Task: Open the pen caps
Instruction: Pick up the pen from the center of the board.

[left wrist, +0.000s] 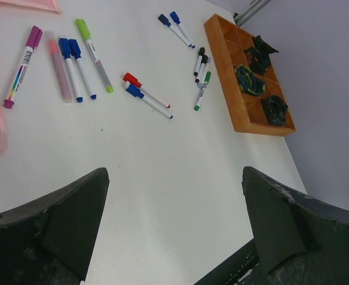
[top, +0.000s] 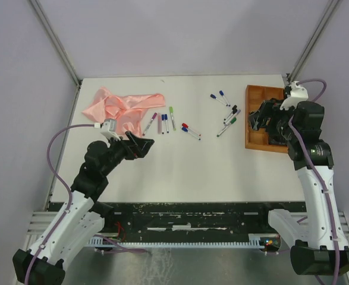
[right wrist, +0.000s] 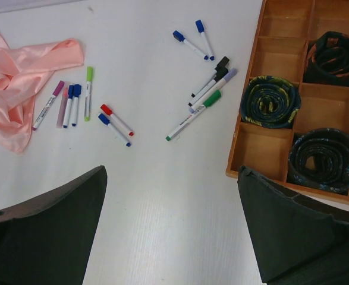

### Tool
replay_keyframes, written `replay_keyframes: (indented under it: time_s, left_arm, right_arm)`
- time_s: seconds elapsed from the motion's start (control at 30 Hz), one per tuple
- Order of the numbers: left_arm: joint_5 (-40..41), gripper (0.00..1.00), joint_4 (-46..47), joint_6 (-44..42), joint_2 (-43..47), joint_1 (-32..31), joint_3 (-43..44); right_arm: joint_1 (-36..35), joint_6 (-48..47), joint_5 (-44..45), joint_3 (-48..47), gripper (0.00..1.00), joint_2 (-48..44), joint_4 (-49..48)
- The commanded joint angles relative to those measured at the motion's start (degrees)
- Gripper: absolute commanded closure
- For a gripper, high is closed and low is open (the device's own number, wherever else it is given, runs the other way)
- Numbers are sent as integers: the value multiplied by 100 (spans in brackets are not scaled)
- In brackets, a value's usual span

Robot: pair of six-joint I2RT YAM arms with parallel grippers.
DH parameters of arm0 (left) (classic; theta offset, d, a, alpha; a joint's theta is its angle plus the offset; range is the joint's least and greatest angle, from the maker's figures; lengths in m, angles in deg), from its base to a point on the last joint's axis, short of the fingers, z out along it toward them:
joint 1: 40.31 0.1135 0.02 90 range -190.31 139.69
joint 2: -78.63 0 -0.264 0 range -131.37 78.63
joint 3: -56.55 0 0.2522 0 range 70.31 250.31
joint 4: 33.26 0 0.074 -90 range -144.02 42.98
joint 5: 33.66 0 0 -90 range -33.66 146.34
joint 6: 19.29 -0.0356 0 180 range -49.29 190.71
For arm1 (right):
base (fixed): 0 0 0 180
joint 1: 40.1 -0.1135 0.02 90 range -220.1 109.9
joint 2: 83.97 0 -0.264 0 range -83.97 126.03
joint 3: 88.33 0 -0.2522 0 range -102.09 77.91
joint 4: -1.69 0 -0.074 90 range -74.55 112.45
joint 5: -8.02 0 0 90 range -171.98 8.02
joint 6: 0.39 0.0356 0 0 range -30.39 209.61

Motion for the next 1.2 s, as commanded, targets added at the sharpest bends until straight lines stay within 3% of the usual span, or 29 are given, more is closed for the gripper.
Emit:
replay_keyframes:
  time_s: [0.0,0.33,0.4,0.53,0.8,1.03,1.17]
  left_arm:
    - [53,1,201,-160,70,-29,200]
    - [-94,0,569,187,-18,-29,16]
    - [-230,1,851,381,-132,-33,-107]
    - [-248,3,1081,645,-539,-175,-200]
    - [1594,7,857,150,-1186,-1443,61]
    - [2159,10,792,-207,-2300,-1537,431]
    - [2757,10,486,-583,-3318,-1529,1121]
  right_arm:
    - [22,258,54,-376,1,-20,-102]
    - [15,147,-502,-199,1,-13,-288]
    - [17,-60,-940,102,1,-34,-578]
    - [20,-1068,-2687,741,1,-76,-1155]
    - [18,-1617,-2759,1093,1,-25,-1044]
    - [17,-2269,-2603,1209,1,-63,-780]
    - [17,-2443,-2479,1184,1,-47,-656]
